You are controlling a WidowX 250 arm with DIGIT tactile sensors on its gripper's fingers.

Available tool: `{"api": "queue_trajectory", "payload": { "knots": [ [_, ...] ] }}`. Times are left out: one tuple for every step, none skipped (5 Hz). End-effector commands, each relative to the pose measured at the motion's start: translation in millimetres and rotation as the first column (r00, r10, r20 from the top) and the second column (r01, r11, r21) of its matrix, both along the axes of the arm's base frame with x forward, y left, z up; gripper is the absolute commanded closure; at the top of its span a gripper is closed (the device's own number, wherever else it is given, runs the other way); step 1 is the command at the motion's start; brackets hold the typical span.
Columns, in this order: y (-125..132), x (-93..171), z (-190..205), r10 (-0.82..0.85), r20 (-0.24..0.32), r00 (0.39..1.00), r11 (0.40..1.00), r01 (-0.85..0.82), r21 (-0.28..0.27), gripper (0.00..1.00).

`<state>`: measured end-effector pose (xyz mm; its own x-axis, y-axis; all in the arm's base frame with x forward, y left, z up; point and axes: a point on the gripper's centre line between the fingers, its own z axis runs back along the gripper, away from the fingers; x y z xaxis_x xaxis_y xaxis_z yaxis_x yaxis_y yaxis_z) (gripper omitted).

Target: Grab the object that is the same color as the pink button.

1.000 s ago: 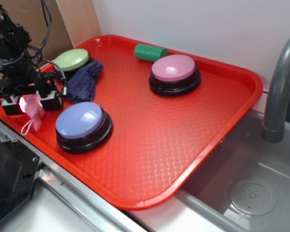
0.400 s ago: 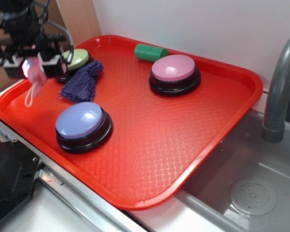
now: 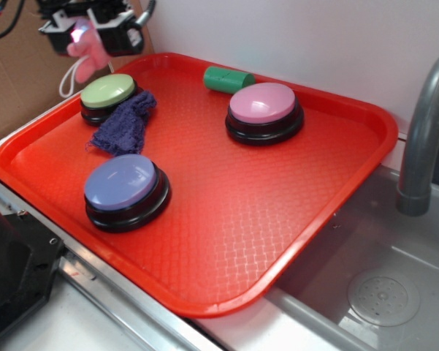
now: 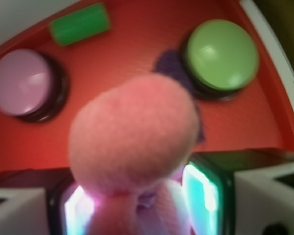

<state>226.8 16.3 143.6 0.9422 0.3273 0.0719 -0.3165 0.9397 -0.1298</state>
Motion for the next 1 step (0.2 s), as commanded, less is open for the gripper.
{"api": "queue_trajectory", "payload": {
  "knots": [
    [-8.7, 14.6, 9.9, -0.154, 0.067, 0.986, 0.987, 0.157, -0.040, 1.00]
  ]
}}
